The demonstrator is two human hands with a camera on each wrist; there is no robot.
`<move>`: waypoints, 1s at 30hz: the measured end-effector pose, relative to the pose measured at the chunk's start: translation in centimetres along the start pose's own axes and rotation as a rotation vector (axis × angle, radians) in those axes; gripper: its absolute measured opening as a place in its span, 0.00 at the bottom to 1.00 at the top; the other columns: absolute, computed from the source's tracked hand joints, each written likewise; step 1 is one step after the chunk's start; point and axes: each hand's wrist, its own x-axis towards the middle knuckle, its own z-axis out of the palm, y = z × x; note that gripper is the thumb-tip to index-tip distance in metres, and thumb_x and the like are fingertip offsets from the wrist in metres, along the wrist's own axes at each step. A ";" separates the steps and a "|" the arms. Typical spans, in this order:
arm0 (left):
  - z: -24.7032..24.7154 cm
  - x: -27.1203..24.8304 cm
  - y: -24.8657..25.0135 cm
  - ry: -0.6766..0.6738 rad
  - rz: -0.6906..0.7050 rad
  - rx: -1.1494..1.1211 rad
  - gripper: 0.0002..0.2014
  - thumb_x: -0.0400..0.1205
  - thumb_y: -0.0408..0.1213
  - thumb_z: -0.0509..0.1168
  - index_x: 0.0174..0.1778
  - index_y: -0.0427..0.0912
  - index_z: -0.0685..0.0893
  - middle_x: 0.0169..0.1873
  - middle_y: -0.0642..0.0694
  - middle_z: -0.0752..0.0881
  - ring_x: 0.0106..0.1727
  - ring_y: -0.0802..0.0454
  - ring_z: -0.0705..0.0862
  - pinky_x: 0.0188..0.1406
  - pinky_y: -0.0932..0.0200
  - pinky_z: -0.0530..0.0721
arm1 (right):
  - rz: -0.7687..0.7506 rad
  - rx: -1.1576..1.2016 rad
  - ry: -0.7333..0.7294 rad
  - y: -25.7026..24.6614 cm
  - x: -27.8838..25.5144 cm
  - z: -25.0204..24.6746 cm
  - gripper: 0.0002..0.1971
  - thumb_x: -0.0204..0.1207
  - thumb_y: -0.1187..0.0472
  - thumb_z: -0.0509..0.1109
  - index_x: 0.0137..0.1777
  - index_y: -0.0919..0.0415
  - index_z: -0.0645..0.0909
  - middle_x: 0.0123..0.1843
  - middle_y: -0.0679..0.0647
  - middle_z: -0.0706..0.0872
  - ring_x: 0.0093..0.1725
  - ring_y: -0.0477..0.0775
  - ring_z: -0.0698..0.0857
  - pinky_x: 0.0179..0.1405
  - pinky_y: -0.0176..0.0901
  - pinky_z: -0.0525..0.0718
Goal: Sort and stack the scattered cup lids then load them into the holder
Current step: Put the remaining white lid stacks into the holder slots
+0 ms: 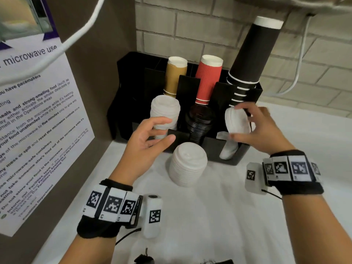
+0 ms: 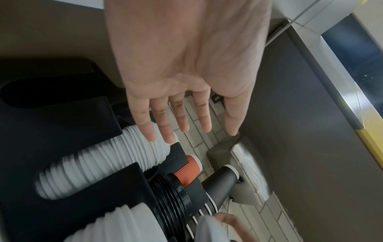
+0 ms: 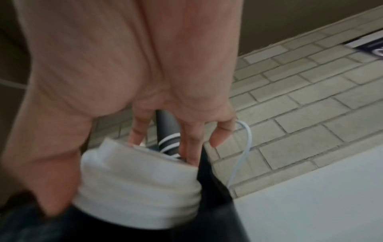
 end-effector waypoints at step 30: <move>-0.1 0.0 -0.4 0.006 -0.005 0.003 0.13 0.76 0.42 0.71 0.56 0.58 0.83 0.60 0.48 0.82 0.58 0.58 0.83 0.54 0.67 0.81 | -0.062 -0.931 -0.211 2.3 2.1 5.8 0.38 0.61 0.40 0.76 0.71 0.48 0.66 0.61 0.50 0.76 0.61 0.56 0.77 0.63 0.62 0.66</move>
